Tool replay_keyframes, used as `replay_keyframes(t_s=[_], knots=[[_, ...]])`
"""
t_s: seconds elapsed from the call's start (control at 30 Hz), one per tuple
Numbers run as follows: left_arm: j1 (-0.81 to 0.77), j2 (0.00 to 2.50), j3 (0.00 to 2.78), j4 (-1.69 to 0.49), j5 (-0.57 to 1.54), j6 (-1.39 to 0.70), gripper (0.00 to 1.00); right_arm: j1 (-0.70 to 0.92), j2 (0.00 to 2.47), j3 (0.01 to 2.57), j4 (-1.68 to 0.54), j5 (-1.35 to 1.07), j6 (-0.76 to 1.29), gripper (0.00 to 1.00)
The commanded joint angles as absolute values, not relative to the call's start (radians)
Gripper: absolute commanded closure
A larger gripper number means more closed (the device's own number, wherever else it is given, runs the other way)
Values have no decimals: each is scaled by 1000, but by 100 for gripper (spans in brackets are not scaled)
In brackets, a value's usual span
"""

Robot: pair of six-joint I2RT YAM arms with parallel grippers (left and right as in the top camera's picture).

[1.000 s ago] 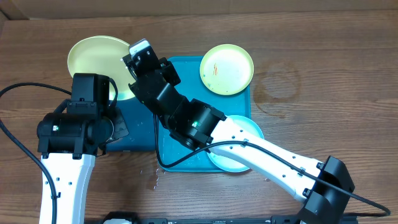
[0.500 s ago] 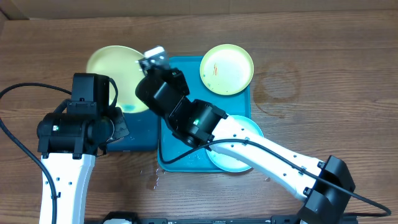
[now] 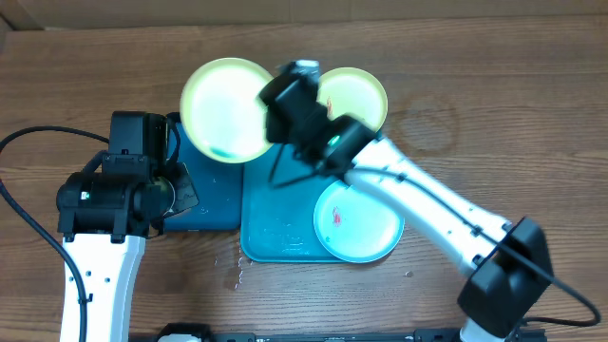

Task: Clean dirty plates on tray and stack at the side
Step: 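Carry the yellow plate right and set it on the table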

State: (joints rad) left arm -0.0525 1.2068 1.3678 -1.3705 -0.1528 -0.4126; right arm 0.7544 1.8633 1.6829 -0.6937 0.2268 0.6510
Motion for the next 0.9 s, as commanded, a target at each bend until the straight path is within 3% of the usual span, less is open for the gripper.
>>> replay_keyframes(t_s=[0.0, 0.17, 0.47, 0.63, 0.87], knots=[[-62, 1208, 1370, -1359, -120, -389, 96, 604, 1778, 1697, -743, -66, 677, 96], [-62, 1209, 1369, -1324, -103, -370, 96, 393, 1752, 1697, -902, -257, 606, 96], [-62, 1230, 1369, -1242, -8, -282, 96, 35, 1752, 1694, -1221, -192, 462, 96], [-64, 1276, 1369, -1203, 199, -213, 96, -104, 1752, 1683, -1333, -74, 463, 96], [-134, 1396, 1363, -1208, 210, -212, 96, -204, 1753, 1552, -1319, -56, 463, 96]])
